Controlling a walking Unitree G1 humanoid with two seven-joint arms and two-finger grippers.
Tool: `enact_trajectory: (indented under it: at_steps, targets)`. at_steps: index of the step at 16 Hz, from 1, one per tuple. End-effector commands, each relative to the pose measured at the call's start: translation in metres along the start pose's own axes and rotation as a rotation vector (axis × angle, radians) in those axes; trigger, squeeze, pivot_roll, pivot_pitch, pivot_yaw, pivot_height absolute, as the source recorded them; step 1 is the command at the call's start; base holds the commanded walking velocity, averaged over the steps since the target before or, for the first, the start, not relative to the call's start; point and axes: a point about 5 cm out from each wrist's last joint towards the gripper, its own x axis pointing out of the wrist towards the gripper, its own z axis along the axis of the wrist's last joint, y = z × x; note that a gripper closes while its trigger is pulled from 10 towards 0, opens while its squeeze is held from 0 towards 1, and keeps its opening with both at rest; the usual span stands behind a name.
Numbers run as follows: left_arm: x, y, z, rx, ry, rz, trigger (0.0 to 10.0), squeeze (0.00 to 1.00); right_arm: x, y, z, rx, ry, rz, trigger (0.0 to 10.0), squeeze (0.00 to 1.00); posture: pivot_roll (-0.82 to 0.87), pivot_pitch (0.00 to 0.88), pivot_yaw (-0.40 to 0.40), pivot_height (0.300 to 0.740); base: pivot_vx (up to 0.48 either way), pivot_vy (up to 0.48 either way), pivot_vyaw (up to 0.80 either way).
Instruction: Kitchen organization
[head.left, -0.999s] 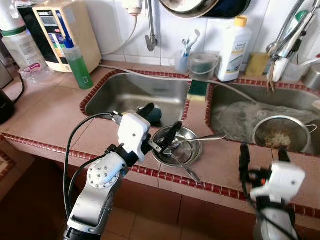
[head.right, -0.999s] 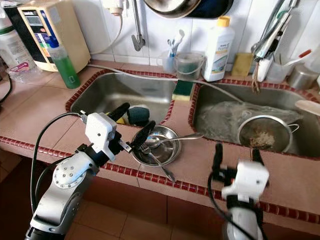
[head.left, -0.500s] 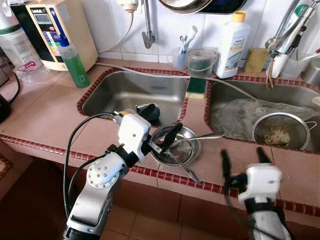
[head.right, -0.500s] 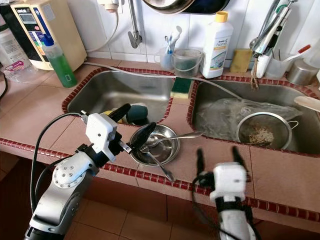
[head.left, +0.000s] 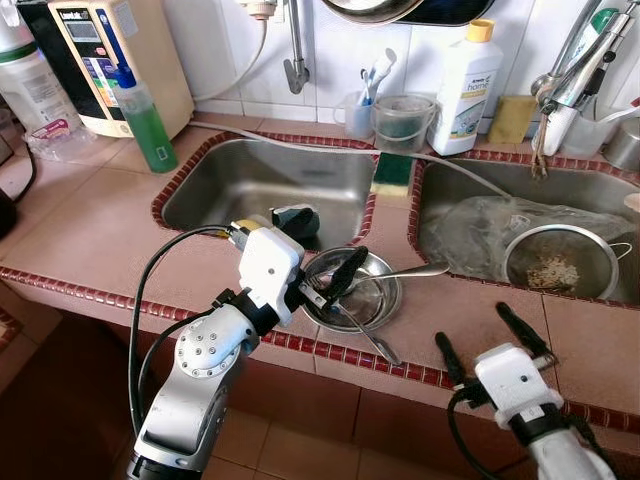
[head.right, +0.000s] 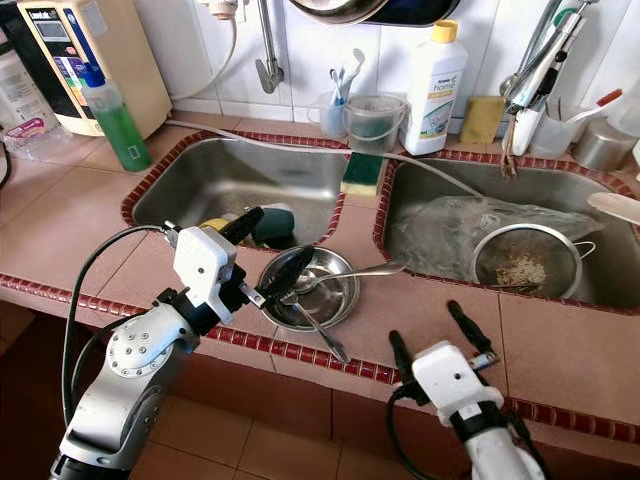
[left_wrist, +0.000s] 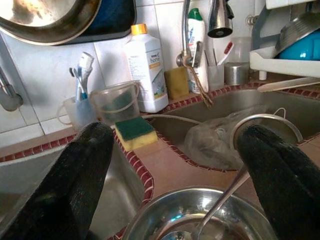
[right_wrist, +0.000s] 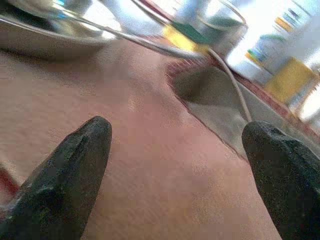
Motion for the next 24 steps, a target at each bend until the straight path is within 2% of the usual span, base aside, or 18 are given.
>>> enact_trajectory:
  at_steps: [1, 3, 6, 10, 14, 16, 17, 20, 21, 22, 23, 24]
  targets:
    - [-0.007, -0.001, 0.003, 0.003, -0.007, -0.023, 10.0, 0.00, 0.002, 0.003, 0.014, -0.024, -0.074, 0.074, 10.0, 0.00, -0.26, 0.089, 0.071, 0.740, 0.000, 0.000, 0.00]
    - [-0.013, 0.000, 0.003, 0.005, 0.003, -0.039, 10.0, 0.00, 0.002, 0.003, 0.017, -0.042, -0.094, 0.116, 10.0, 0.00, -0.26, 0.090, 0.066, 0.740, 0.000, 0.000, 0.00]
    - [-0.030, 0.002, 0.005, 0.035, 0.020, -0.100, 10.0, 0.00, -0.001, 0.009, 0.024, -0.070, -0.143, 0.221, 10.0, 0.00, -0.25, 0.098, 0.053, 0.740, 0.000, 0.000, 0.00]
    - [-0.042, 0.001, 0.001, 0.152, 0.075, -0.193, 10.0, 0.00, -0.001, 0.010, 0.027, -0.087, -0.163, 0.292, 10.0, 0.00, -0.23, 0.105, 0.044, 0.740, 0.000, 0.000, 0.00]
    - [-0.046, 0.000, 0.000, 0.241, 0.112, -0.251, 10.0, 0.00, -0.001, 0.009, 0.028, -0.180, -0.179, 0.367, 10.0, 0.00, -0.23, 0.110, 0.044, 0.740, 0.000, 0.000, 0.00]
    - [-0.046, -0.001, -0.001, 0.251, 0.123, -0.262, 10.0, 0.00, -0.001, 0.009, 0.029, -0.225, -0.194, 0.390, 10.0, 0.00, -0.23, 0.113, 0.044, 0.740, 0.000, 0.000, 0.00]
    - [-0.046, -0.003, -0.001, 0.257, 0.127, -0.274, 10.0, 0.00, 0.001, 0.010, 0.031, -0.279, -0.216, 0.418, 10.0, 0.00, -0.23, 0.112, 0.043, 0.740, 0.000, 0.000, 0.00]
    - [-0.045, -0.005, 0.000, 0.256, 0.120, -0.279, 10.0, 0.00, 0.005, 0.007, 0.032, -0.339, -0.238, 0.428, 10.0, 0.00, -0.23, 0.108, 0.042, 0.740, 0.000, 0.000, 0.00]
    - [-0.045, -0.005, 0.000, 0.260, 0.119, -0.280, 10.0, 0.00, 0.007, 0.007, 0.032, -0.353, -0.246, 0.428, 9.7, 0.00, -0.22, 0.103, 0.044, 0.740, 0.000, 0.000, 0.00]
    - [-0.044, -0.005, 0.000, 0.265, 0.117, -0.280, 10.0, 0.00, 0.010, 0.006, 0.033, -0.373, -0.263, 0.426, 8.9, 0.00, -0.22, 0.100, 0.044, 0.740, 0.000, 0.000, 0.00]
    - [-0.044, -0.005, 0.000, 0.267, 0.117, -0.280, 10.0, 0.00, 0.011, 0.006, 0.034, -0.383, -0.270, 0.424, 8.6, 0.00, -0.22, 0.100, 0.045, 0.740, 0.000, 0.000, 0.00]
    - [-0.044, -0.005, 0.000, 0.272, 0.116, -0.280, 10.0, 0.00, 0.014, 0.006, 0.034, -0.390, -0.280, 0.423, 2.7, 0.00, -0.22, 0.096, 0.044, 0.740, 0.000, 0.000, 0.00]
